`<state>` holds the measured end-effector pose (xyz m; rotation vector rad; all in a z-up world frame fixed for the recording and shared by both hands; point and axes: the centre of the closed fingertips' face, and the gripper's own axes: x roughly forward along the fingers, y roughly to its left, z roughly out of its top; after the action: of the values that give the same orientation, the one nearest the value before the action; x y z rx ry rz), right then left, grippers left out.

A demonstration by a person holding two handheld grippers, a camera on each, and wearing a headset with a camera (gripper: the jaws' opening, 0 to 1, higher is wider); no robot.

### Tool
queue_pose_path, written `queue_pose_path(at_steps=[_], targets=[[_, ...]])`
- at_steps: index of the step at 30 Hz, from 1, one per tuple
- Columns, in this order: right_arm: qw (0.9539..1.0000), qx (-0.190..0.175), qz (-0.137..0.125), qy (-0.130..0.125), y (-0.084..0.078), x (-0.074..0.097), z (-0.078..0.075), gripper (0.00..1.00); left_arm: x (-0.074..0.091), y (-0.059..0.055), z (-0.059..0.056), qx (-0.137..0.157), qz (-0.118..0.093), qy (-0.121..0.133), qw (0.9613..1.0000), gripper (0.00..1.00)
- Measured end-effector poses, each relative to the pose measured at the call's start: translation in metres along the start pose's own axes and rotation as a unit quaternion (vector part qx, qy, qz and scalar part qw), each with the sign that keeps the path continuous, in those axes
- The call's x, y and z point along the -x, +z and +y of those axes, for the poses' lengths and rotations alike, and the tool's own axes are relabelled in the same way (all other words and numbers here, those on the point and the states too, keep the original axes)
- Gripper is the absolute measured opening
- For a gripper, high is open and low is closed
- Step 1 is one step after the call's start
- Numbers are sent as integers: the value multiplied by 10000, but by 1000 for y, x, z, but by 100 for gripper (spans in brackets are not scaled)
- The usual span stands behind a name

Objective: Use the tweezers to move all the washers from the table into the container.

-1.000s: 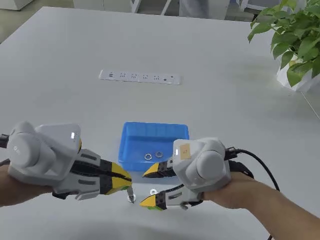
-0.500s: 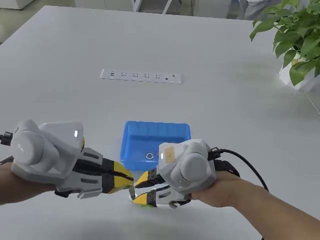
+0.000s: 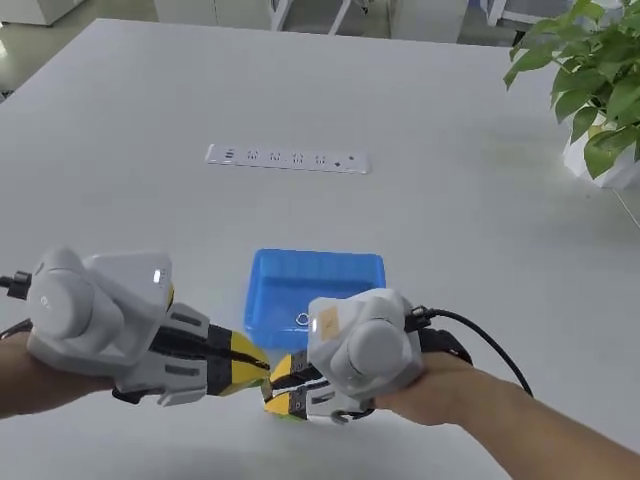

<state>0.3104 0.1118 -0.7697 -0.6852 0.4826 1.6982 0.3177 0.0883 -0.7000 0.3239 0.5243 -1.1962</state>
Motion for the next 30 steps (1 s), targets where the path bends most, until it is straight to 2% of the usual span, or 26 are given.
queue_pose_path(at_steps=[30], targets=[[10000,-44,-50,-48,-3,2,2,6,-3,4,-4,67,25,-30,10000,6]])
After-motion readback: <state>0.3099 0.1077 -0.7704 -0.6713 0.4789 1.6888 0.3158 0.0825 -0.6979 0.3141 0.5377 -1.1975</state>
